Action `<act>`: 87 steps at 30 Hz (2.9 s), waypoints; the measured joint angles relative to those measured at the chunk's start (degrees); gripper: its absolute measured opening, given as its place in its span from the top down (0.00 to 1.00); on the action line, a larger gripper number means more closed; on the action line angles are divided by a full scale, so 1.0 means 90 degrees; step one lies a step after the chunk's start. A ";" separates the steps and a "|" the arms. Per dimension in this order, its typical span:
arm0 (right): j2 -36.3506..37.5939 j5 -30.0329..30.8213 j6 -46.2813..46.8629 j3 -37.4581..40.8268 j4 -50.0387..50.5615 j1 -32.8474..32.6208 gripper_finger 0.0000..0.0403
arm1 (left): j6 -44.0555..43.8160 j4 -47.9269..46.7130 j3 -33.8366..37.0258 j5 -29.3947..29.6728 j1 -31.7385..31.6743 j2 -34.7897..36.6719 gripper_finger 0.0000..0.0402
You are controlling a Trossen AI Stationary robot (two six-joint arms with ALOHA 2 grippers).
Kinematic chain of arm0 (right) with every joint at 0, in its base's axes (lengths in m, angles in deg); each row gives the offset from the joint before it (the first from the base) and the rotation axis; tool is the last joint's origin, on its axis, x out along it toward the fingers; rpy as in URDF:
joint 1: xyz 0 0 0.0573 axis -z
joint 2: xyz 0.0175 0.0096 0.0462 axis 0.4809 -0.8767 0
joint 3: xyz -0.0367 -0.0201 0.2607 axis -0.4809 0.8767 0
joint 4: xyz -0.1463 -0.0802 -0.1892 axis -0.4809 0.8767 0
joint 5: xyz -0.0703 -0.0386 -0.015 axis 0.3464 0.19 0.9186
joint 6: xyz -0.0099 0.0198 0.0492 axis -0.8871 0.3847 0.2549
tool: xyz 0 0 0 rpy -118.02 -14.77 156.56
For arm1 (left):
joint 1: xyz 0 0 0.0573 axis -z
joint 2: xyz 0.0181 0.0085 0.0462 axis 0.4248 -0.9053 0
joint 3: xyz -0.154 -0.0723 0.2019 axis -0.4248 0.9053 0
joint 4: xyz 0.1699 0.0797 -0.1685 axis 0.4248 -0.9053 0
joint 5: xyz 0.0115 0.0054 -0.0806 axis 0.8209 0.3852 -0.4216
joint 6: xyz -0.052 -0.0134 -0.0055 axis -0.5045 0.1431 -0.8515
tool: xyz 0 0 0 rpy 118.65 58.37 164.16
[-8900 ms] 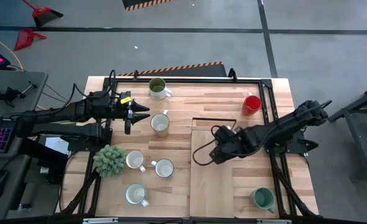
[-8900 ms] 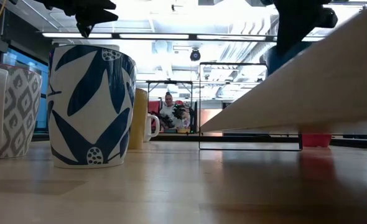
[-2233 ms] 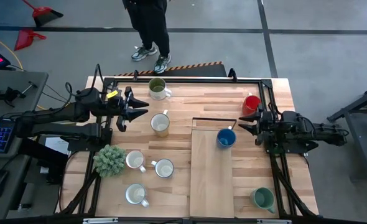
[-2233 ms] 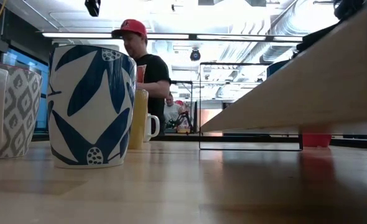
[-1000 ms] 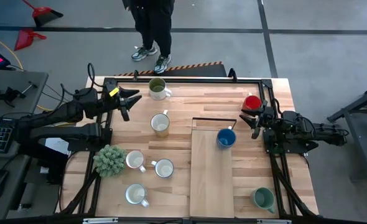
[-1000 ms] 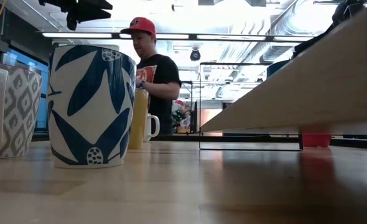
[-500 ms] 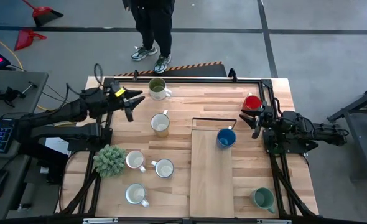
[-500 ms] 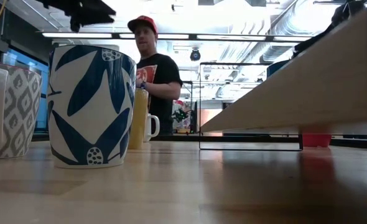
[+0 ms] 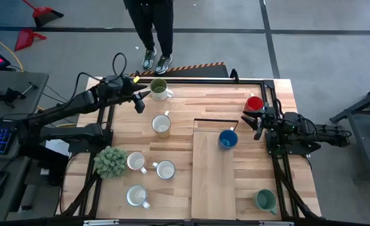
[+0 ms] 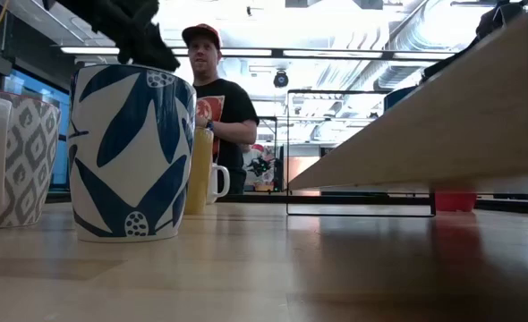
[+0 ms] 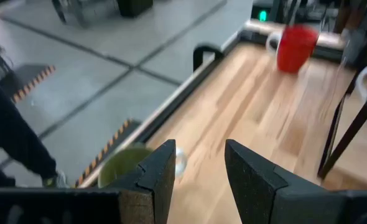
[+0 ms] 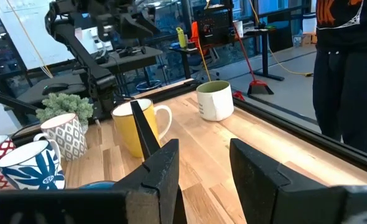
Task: Place coffee mugs
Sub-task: Put the white mug on the shelf
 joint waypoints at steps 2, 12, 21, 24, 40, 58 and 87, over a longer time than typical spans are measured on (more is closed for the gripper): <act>0.0000 0.0001 0.0000 0.0000 0.0000 0.0000 0.69 | -0.0055 -0.0200 -0.0059 -0.0317 -0.0211 -0.0165 0.68; 0.0000 0.0000 -0.0002 0.0000 0.0000 0.0000 0.69 | -0.0120 -0.0031 -0.0580 -0.0547 -0.0740 -0.1217 0.68; 0.0000 0.0000 -0.0002 0.0000 0.0002 0.0000 0.69 | -0.0153 -0.0171 -0.1355 -0.0898 -0.0866 -0.2318 0.68; 0.0000 0.0000 -0.0002 0.0000 0.0002 0.0000 0.69 | -0.0119 -0.0230 -0.1571 -0.0954 -0.0866 -0.2611 0.68; 0.0000 0.0000 0.0002 0.0000 0.0124 -0.0002 0.69 | -0.0429 -0.0619 -0.2125 -0.1238 -0.0773 -0.3557 0.68; 0.0000 -0.0032 0.0006 0.0000 0.0238 0.0000 0.69 | -0.0586 -0.0582 -0.2125 -0.1249 -0.0751 -0.3552 0.68; 0.0000 -0.0029 -0.0002 0.0000 0.0240 -0.0002 0.69 | -0.0609 -0.0366 -0.2120 -0.1244 -0.0647 -0.3550 0.68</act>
